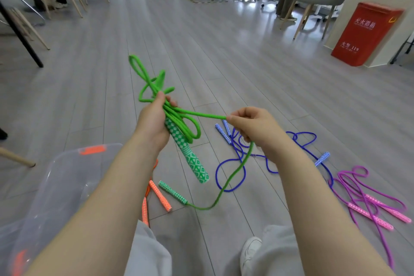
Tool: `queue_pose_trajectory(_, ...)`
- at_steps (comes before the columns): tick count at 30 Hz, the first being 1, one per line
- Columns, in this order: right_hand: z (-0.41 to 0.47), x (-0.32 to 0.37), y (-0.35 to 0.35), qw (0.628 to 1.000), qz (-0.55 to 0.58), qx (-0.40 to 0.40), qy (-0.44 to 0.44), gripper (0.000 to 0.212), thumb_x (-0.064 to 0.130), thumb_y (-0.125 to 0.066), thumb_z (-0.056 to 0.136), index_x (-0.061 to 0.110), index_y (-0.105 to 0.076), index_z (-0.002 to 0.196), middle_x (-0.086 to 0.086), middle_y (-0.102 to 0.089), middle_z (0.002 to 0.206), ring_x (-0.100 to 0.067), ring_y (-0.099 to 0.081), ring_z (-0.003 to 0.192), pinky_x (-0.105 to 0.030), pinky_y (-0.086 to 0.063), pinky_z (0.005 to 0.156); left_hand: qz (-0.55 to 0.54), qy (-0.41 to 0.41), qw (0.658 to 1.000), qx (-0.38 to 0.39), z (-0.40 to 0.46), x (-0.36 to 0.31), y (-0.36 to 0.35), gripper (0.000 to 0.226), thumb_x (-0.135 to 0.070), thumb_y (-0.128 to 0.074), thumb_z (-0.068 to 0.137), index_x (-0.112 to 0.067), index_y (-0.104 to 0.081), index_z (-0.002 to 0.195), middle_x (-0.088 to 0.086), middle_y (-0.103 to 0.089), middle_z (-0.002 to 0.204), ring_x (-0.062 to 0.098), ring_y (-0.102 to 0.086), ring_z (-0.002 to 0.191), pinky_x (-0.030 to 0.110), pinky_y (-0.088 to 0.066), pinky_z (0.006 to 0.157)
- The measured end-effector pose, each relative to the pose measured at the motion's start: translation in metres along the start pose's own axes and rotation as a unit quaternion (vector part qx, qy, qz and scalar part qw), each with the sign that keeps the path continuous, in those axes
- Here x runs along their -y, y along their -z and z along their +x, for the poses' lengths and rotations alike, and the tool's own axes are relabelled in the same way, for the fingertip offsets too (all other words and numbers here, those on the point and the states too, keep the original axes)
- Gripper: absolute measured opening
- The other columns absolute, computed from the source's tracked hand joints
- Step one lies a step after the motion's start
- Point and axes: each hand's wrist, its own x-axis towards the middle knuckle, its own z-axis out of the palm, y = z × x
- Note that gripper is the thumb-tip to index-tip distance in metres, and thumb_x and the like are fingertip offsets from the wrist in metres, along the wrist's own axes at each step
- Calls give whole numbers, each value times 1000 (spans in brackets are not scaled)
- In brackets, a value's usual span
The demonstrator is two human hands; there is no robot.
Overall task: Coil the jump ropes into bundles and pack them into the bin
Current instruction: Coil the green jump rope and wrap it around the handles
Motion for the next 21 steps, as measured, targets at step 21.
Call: queue_pose_trajectory(21, -3, 2, 2, 999, -11, 12, 33, 15, 11, -60, 89, 16, -74, 91, 4, -61, 64, -7, -48, 57, -28, -40, 61, 425, -97, 883, 174, -35, 26, -16, 17, -32, -43, 103, -22, -56, 106, -10, -74, 98, 12, -60, 81, 30, -51, 75)
